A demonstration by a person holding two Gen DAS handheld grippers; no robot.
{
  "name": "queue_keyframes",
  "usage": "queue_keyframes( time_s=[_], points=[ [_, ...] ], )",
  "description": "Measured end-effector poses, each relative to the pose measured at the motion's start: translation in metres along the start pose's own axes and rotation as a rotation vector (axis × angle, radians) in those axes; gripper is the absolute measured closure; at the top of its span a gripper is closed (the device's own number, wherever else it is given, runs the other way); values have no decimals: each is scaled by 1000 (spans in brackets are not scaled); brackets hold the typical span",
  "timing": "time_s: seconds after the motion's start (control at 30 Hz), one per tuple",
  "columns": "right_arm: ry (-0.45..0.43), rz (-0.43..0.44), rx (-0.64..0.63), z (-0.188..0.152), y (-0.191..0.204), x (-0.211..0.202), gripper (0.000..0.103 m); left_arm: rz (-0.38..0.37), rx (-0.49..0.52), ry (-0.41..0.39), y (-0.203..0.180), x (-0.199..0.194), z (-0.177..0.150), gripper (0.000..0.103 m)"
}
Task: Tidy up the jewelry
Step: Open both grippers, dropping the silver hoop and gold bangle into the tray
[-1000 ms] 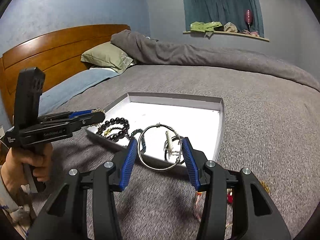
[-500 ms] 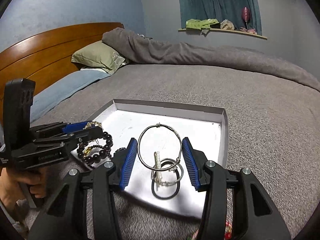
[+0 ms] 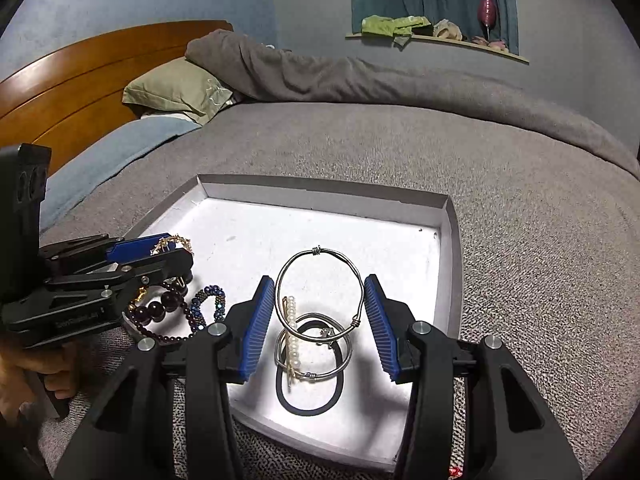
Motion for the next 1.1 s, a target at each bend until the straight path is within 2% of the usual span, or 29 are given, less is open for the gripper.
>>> queue_keyframes(
  time_s=[0.23, 0.3, 0.37, 0.47, 0.57, 0.8, 0.9, 1.1],
  points=[
    [14, -5, -14, 0, 4, 5, 56, 19, 3, 5, 2, 4, 0, 63],
    [9, -7, -18, 0, 5, 4, 56, 19, -5, -1, 3, 2, 0, 59],
    [0, -7, -20, 0, 6, 1, 55, 14, -10, -8, 4, 0, 0, 44],
    [-20, -6, -18, 0, 6, -6, 55, 8, -8, -32, 4, -5, 3, 30],
    [-35, -4, -14, -1, 6, -11, 55, 6, 0, -46, 1, -9, 3, 24],
    [-58, -7, -16, -5, 5, -25, 55, 13, 10, -60, -1, -15, 1, 21],
    [-66, -9, -26, -8, 5, -33, 54, 24, 19, -75, -3, -20, 0, 12],
    [-80, -15, -37, -15, 3, -51, 51, 27, 36, -91, -7, -34, -7, 11]
  ],
)
Point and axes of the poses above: each gripper's, at about its wrist camera, not at the fingertips, and x roughly the way its jaws point, y to its left, z to its top, the point moved 9 cm from there along x, roughly the way its jaws point, and after that the axes turned 12 degrees about -x, right-handed, at the moved point
